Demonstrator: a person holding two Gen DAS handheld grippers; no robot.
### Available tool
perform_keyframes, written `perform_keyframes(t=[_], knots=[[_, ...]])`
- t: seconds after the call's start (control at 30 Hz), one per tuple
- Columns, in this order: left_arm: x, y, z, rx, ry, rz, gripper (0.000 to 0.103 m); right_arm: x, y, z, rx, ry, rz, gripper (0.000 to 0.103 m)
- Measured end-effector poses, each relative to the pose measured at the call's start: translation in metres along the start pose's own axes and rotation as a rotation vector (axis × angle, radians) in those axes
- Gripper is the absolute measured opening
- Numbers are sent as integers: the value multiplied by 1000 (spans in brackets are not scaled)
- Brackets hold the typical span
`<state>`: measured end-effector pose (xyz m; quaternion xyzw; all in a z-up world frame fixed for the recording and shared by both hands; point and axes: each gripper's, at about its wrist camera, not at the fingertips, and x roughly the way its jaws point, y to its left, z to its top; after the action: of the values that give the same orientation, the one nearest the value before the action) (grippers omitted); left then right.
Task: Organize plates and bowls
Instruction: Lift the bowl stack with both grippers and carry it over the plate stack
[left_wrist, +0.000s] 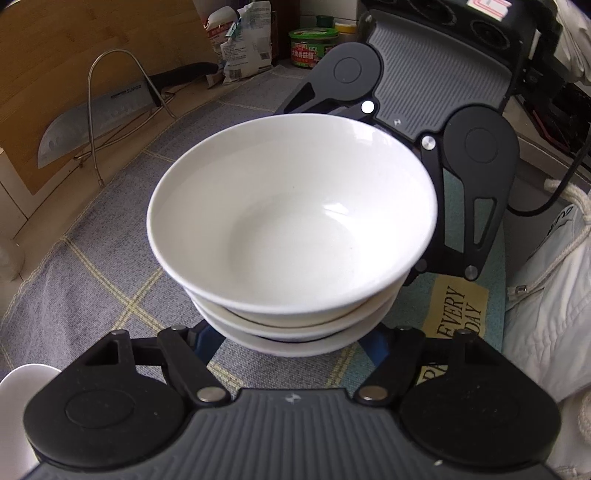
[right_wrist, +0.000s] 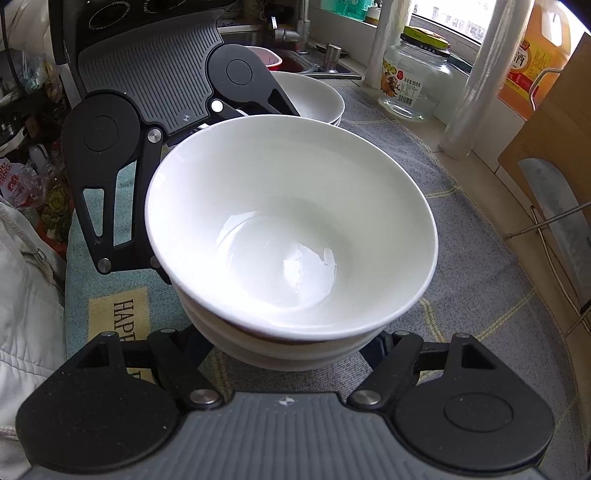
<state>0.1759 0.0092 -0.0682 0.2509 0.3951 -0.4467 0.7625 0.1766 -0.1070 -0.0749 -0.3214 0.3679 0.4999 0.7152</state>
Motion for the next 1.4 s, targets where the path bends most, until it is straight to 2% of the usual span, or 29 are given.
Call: perform_keyframes(t=[0.23,0.57,0.97,1.4], knots=[[-22,2,-5,-21,-23,34,75,-8,4,20,-37,5,3,83],[-64,18,-33,-64,-45,121,75,-4,20,67,-134,-14,-5,83],[-105,49,-82,-135,-51,218,75,29,33,133,-249,-34,19,83],[-113,88,-117,-173,-41,260,75,68,28,180,-297,-24,33,83]])
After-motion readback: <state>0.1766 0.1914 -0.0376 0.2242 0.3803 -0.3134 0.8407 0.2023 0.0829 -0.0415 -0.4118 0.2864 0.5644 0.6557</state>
